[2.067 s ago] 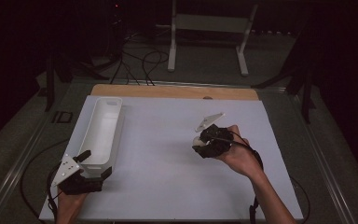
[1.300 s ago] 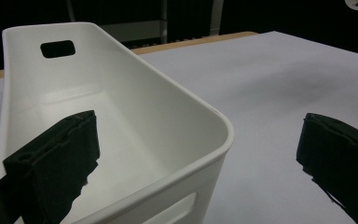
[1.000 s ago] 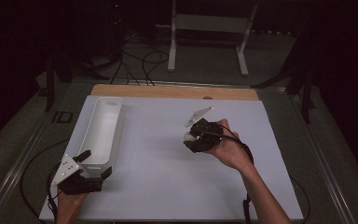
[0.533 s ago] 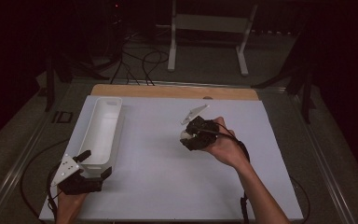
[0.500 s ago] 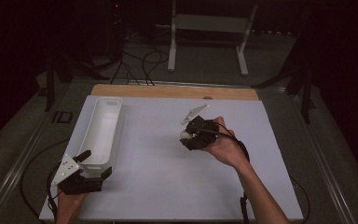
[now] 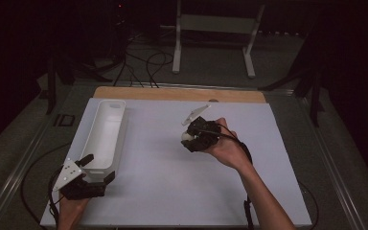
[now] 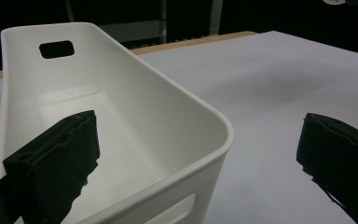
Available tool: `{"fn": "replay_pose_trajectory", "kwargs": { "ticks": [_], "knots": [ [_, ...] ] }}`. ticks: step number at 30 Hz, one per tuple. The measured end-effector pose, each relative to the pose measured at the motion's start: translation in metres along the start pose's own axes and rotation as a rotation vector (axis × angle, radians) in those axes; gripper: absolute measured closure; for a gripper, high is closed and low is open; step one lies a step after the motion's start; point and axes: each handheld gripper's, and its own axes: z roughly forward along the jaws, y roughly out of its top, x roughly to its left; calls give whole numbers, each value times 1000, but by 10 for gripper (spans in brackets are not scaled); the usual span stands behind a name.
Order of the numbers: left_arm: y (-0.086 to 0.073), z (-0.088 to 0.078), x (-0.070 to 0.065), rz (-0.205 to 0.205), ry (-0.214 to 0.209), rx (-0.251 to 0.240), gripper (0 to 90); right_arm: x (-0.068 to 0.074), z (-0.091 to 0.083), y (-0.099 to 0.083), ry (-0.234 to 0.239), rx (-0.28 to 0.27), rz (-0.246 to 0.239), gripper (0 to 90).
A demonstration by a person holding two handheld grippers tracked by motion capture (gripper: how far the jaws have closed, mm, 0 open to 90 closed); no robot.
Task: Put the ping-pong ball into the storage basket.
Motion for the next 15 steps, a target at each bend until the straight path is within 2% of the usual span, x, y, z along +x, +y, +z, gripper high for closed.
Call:
{"fn": "replay_pose_trajectory", "kwargs": {
  "ticks": [15],
  "knots": [
    [0,0,0,0,-1,2,0,1,6,8,3,-11,-2,504]
  ]
}}
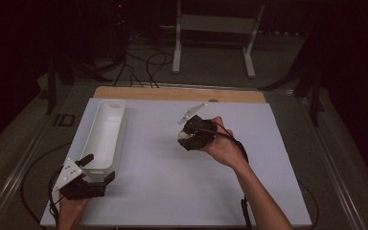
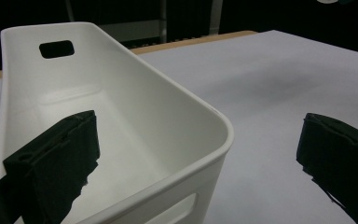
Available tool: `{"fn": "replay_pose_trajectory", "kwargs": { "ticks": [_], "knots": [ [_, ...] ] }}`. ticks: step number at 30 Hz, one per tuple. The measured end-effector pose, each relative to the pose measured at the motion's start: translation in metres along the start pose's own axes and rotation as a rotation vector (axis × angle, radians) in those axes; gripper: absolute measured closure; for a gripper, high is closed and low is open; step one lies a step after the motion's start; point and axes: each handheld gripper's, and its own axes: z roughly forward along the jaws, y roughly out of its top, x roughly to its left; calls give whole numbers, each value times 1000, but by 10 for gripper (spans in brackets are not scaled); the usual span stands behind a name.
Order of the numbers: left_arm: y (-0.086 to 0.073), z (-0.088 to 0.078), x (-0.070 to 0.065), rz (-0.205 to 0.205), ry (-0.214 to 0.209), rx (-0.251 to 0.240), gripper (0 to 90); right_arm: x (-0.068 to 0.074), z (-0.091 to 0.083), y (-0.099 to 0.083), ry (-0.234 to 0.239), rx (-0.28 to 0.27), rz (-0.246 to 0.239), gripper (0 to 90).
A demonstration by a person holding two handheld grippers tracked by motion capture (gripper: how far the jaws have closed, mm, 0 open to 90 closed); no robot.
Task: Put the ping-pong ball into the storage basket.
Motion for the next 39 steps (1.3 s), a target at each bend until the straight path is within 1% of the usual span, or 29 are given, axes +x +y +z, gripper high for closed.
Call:
{"fn": "replay_pose_trajectory", "kwargs": {
  "ticks": [13,18,25,26,29,31,32,39],
  "knots": [
    [0,0,0,1,0,0,0,1,5,4,2,-4,3,504],
    [0,0,0,0,0,1,0,1,8,9,6,-7,4,504],
    [0,0,0,1,-1,1,0,3,9,16,7,-11,-8,504],
    [0,0,0,0,-1,1,0,4,10,18,14,-8,-9,505],
    [0,-1,0,0,-1,1,0,5,10,20,14,-3,-15,504],
    [0,-1,0,0,-1,1,0,6,10,21,16,-13,-19,505],
    [0,-1,0,0,-1,1,0,6,10,23,14,-18,-13,504],
    [0,0,0,0,-2,1,0,5,10,26,14,-25,-12,504]
  ]
}}
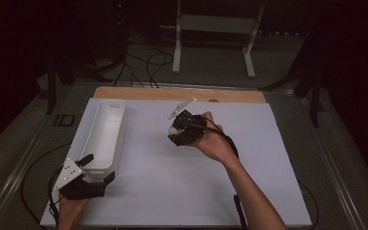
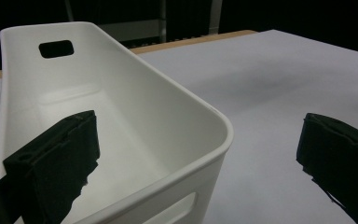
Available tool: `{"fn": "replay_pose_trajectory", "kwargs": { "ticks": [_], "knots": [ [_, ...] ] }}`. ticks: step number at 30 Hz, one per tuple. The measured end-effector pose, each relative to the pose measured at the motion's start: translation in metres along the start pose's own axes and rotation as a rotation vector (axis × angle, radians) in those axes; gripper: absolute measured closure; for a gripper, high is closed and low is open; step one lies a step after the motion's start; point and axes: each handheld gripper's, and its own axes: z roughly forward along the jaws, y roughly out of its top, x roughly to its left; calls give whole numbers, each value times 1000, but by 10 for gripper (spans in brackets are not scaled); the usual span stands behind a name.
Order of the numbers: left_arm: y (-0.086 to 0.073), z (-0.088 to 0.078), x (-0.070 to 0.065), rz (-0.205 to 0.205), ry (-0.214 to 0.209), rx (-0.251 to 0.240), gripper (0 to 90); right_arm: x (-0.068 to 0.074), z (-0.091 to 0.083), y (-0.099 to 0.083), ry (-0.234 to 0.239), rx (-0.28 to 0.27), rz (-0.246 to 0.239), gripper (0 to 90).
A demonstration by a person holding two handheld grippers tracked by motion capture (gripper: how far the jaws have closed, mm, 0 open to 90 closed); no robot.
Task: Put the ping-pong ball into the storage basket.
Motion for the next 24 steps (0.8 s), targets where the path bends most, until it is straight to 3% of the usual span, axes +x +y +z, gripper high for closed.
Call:
{"fn": "replay_pose_trajectory", "kwargs": {
  "ticks": [24],
  "knots": [
    [0,0,0,3,-2,0,0,0,3,14,-1,-24,-9,505]
  ]
}}
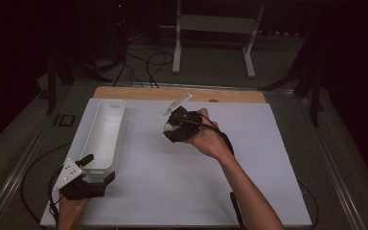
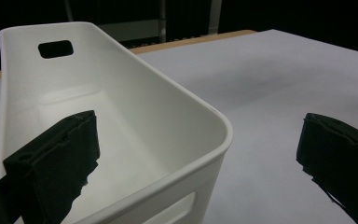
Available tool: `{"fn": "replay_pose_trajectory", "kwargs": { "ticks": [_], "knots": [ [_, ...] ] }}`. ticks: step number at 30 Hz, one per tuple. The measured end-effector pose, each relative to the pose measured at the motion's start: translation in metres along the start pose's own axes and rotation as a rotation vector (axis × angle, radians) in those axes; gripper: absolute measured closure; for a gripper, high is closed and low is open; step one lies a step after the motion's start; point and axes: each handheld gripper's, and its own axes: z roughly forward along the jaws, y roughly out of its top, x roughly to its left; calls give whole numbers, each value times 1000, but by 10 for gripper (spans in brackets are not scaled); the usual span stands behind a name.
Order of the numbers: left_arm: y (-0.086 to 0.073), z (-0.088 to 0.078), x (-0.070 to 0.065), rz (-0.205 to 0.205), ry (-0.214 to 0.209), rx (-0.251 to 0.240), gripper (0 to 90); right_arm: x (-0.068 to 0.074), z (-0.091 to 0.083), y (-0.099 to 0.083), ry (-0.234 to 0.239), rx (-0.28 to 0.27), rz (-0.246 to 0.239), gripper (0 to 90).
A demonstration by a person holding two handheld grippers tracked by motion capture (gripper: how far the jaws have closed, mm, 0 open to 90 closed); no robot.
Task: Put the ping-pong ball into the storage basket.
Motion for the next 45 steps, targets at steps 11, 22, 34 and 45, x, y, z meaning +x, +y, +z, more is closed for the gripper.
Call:
{"fn": "replay_pose_trajectory", "kwargs": {
  "ticks": [11,22,34,45],
  "knots": [
    [0,0,0,0,-1,0,0,1,-1,7,0,-9,-7,505],
    [0,0,0,2,-1,3,0,1,1,11,4,-15,-7,504],
    [0,-1,0,2,0,-2,0,1,3,17,9,-24,-5,504],
    [1,-1,-1,2,1,-3,0,4,10,26,24,-38,-19,504]
  ]
}}
